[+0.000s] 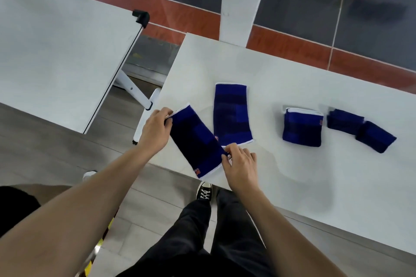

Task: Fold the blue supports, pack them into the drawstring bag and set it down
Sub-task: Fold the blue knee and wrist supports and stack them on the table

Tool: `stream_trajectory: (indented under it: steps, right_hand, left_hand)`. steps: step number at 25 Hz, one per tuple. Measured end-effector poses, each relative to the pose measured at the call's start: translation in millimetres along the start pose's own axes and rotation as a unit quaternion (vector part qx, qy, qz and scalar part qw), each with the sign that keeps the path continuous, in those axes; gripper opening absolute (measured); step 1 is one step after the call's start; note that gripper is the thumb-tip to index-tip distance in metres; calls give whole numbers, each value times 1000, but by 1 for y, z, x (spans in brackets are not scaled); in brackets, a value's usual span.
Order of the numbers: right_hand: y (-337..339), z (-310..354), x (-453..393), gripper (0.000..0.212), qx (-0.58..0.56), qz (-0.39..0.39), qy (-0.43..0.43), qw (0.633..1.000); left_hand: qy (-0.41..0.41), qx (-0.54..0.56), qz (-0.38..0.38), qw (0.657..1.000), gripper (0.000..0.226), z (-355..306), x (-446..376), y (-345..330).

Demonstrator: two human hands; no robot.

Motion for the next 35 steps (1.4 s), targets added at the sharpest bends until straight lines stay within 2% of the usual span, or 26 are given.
stream_trajectory:
  steps: [3,6,10,13,20,29,33,35]
  right_hand:
    - [20,-15,-9,17,-26,-36,-21,999]
    - [39,-27,-19,27,-43,-62,-46,996]
    - [53,-41,-30,22,-32,-92,-54,994]
    - [57,-48,-38,19,-45,-90,-66,993]
    - [51,-56,-50,27,-41,-73,-79,993]
    - [45,-62,-56,29,-24,-57,-81,995]
    - [44,-63,-53,32,-1,-74,-79,994]
    - [43,-65,-52,40,-1,-83,-78,993]
  left_hand:
    - [-37,15,1,999,28,-44,-31,0]
    - [-61,18,-1,998,25,-83,-62,-8]
    - [-72,19,12,997,15,-123,-95,-26]
    - [-91,1,26,996,17,-144,-113,-36]
    - [-98,-34,54,993,17,-151,-138,-63]
    - [-95,-40,56,993,14,-153,-149,-75]
    - [-88,-49,57,993,13,-148,-152,-79]
    - [-78,-37,75,993,21,-144,-151,-82]
Point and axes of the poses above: each hand's wrist, its own x-axis away from the middle knuckle, its own y-axis out of the back of the hand, z = x × y, the point moved 9 cm from there along -x, towards the middle knuckle, and after that the axes turned 1 degree about x, right-handed, at the moved point
